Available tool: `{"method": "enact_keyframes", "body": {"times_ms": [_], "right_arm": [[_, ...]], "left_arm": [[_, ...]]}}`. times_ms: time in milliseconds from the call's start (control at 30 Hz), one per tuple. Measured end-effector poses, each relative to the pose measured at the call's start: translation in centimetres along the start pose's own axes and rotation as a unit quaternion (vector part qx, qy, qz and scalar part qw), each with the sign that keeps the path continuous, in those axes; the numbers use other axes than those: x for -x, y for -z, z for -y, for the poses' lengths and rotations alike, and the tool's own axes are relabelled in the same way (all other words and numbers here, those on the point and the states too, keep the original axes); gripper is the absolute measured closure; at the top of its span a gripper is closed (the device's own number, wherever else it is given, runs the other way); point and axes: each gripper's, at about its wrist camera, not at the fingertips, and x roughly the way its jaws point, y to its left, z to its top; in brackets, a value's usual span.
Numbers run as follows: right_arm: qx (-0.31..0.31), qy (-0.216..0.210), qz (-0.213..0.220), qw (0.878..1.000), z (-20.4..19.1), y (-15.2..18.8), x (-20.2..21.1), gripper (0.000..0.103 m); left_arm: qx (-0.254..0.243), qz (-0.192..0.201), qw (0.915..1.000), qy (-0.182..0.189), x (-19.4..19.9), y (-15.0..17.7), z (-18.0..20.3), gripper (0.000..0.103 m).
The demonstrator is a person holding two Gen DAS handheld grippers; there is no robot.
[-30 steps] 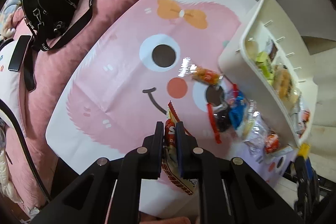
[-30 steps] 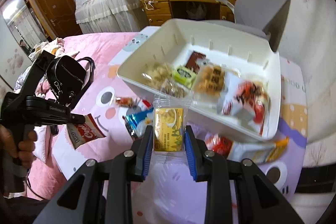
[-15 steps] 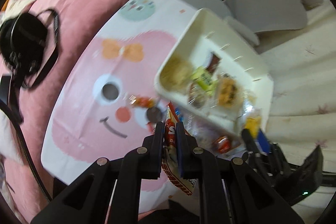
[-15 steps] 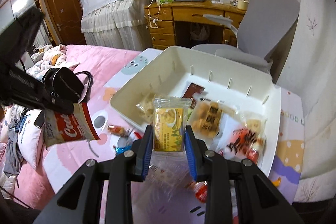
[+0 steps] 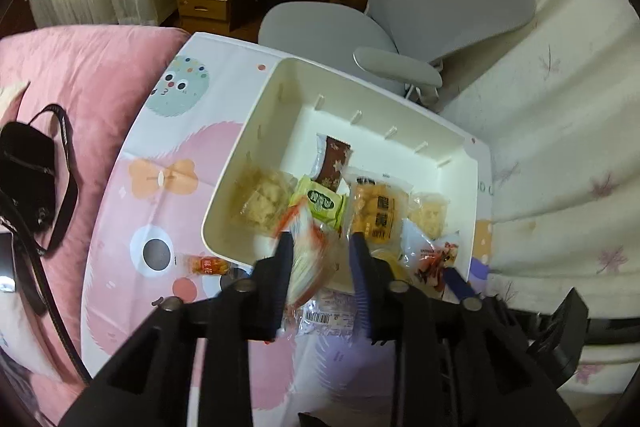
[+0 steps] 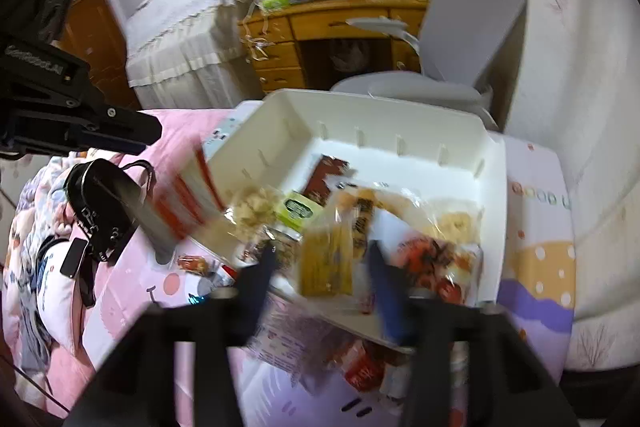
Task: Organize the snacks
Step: 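Carry the Cookies bag and yellow packet over the tray and open both tools, then grasp the clear pastry bag with the left tool while the right tool grasps the OATS bar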
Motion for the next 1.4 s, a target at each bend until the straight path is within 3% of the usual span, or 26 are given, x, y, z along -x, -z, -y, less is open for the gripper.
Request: {"method": "enact_keyframes", "body": {"times_ms": [67, 133, 433, 900, 1100, 1400], "right_arm": [[-0.009, -0.003, 0.004, 1.0, 0.4, 0.2, 0.3, 0.043], [-0.02, -0.004, 0.007, 1.0, 0.8, 0.3, 0.7, 0.043], [-0.062, -0.004, -0.002, 0.998, 1.7, 1.4, 2.6, 0.043], [-0.177, -0.001, -0.012, 0.984, 5.2, 4.9, 6.5, 0.043], [-0.251, -0.004, -0.022, 0.968, 7.3, 7.1, 7.4, 0.043], [-0.374, -0.023, -0.034, 0.927, 10.2, 10.3, 7.0, 0.043]], "left_arm": [[-0.005, -0.009, 0.9999, 0.0, -0.3, 0.3, 0.2, 0.072], [-0.009, -0.015, 0.9998, -0.008, -0.4, 0.7, 0.3, 0.063], [-0.03, -0.032, 0.9987, -0.026, -0.2, 2.7, 0.0, 0.05], [-0.077, -0.052, 0.9952, -0.028, -0.1, 6.6, 0.4, 0.038], [-0.095, -0.061, 0.9931, -0.031, -1.0, 8.1, 0.6, 0.032], [-0.138, -0.065, 0.9875, -0.042, -4.4, 10.6, 1.7, 0.026]]}}
